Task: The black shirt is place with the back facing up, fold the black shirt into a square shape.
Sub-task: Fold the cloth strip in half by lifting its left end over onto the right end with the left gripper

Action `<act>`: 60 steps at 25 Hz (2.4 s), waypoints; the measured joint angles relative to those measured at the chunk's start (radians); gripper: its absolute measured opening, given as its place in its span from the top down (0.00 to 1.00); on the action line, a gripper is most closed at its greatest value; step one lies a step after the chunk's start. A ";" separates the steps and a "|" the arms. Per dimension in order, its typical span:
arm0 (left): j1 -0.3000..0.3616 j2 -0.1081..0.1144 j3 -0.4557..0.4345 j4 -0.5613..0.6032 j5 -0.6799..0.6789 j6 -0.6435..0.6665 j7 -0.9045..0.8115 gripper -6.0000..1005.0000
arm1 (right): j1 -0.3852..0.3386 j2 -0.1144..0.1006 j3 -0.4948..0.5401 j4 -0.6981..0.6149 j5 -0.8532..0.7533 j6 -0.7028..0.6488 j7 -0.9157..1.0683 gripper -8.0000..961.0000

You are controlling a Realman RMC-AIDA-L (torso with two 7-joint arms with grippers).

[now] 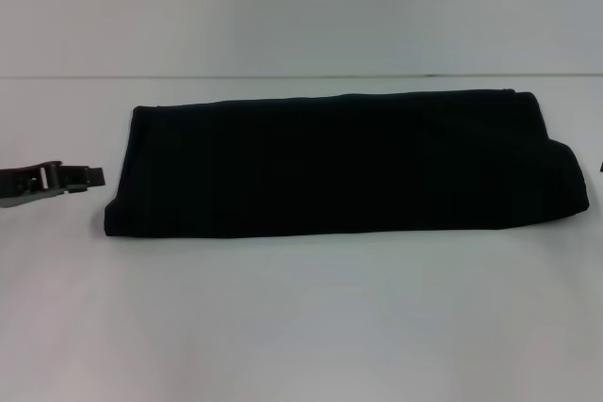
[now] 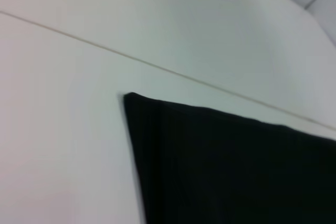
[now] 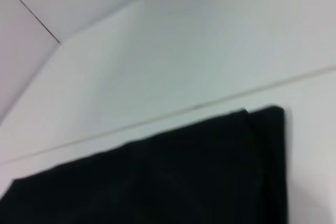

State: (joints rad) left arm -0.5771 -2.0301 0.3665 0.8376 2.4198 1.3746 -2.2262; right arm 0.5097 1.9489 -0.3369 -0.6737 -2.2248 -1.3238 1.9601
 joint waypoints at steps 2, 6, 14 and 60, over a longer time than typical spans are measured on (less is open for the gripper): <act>0.010 0.004 -0.029 0.006 -0.009 0.040 0.000 0.67 | -0.006 0.001 0.007 0.005 0.032 -0.024 -0.041 0.46; 0.014 0.012 -0.068 0.006 -0.017 0.179 -0.020 0.59 | -0.008 0.018 0.009 0.012 0.114 -0.083 -0.147 0.27; -0.006 0.020 -0.070 -0.108 -0.018 0.233 -0.258 0.39 | 0.056 0.042 -0.038 0.041 0.155 -0.055 -0.237 0.11; -0.009 0.010 -0.074 -0.316 -0.053 -0.090 -0.750 0.13 | 0.189 0.025 -0.246 0.026 0.160 -0.005 -0.310 0.05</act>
State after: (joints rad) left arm -0.5865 -2.0202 0.2929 0.5215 2.3668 1.2846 -2.9761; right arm 0.6987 1.9744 -0.5830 -0.6473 -2.0651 -1.3288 1.6504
